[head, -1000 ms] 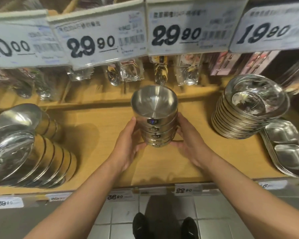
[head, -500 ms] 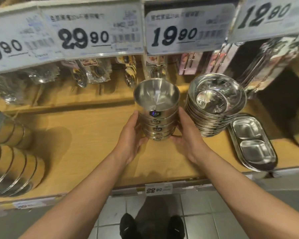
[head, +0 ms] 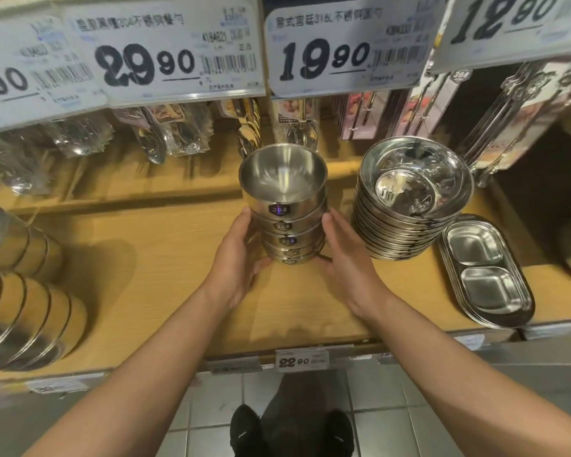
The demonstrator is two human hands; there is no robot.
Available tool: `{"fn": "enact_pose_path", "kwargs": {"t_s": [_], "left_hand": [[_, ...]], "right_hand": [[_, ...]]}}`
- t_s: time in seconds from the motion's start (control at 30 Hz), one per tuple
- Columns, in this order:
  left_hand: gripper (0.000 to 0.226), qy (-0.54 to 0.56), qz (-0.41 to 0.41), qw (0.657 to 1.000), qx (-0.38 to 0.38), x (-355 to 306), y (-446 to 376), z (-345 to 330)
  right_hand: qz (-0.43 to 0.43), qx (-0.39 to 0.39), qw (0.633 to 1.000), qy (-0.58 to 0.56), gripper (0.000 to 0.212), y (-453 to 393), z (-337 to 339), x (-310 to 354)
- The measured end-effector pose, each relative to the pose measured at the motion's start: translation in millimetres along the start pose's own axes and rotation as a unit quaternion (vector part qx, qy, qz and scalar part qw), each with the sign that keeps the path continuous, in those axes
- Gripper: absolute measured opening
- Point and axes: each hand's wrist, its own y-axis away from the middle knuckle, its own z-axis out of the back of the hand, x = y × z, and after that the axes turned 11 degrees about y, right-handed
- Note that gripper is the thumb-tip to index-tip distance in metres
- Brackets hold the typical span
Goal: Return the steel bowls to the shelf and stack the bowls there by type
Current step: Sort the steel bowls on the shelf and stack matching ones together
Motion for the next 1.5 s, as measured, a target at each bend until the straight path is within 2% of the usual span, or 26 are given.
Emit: {"fn": "enact_pose_path", "kwargs": {"t_s": [0.13,0.33,0.47,0.53,0.6,0.67,0.9,1.33,1.5], "left_hand": [[0.033,-0.004,0.005,1.0,-0.001,-6.9,-3.1,7.8],[0.033,-0.044,-0.004,0.999,-0.001,-20.8,-1.7,15.7],[0.03,-0.048,-0.051,0.996,-0.051,-45.1,-8.7,14.4],[0.047,-0.075,-0.039,0.995,-0.045,-58.1,-11.6,9.0],[0.07,-0.113,-0.01,0.993,-0.028,-67.8,-12.5,3.4],[0.078,-0.137,0.004,0.99,-0.018,-73.6,-9.9,-0.4],[0.043,-0.139,-0.035,0.99,-0.009,-76.7,0.1,-11.3],[0.043,-0.14,-0.024,0.99,-0.018,-74.9,1.7,-8.2],[0.039,-0.151,-0.046,0.987,-0.039,-80.8,5.2,-10.0]], "right_hand": [[-0.017,-0.006,1.0,-0.005,0.071,-1.1,-10.4,5.0],[-0.038,0.002,0.999,-0.011,0.053,-7.7,-6.8,5.2],[-0.041,-0.07,0.995,0.065,0.048,-15.0,1.8,23.9],[-0.06,-0.078,0.993,0.07,0.043,-18.8,-1.3,37.1],[-0.079,-0.077,0.99,0.085,0.046,-21.1,-7.0,49.8],[-0.092,-0.079,0.987,0.103,0.048,-21.5,-11.1,60.3],[-0.076,-0.07,0.987,0.121,0.034,-18.8,-17.4,71.2],[-0.063,-0.048,0.986,0.147,0.028,-20.8,-13.9,72.3],[-0.052,-0.065,0.982,0.167,0.027,-19.5,-11.5,77.7]]}}
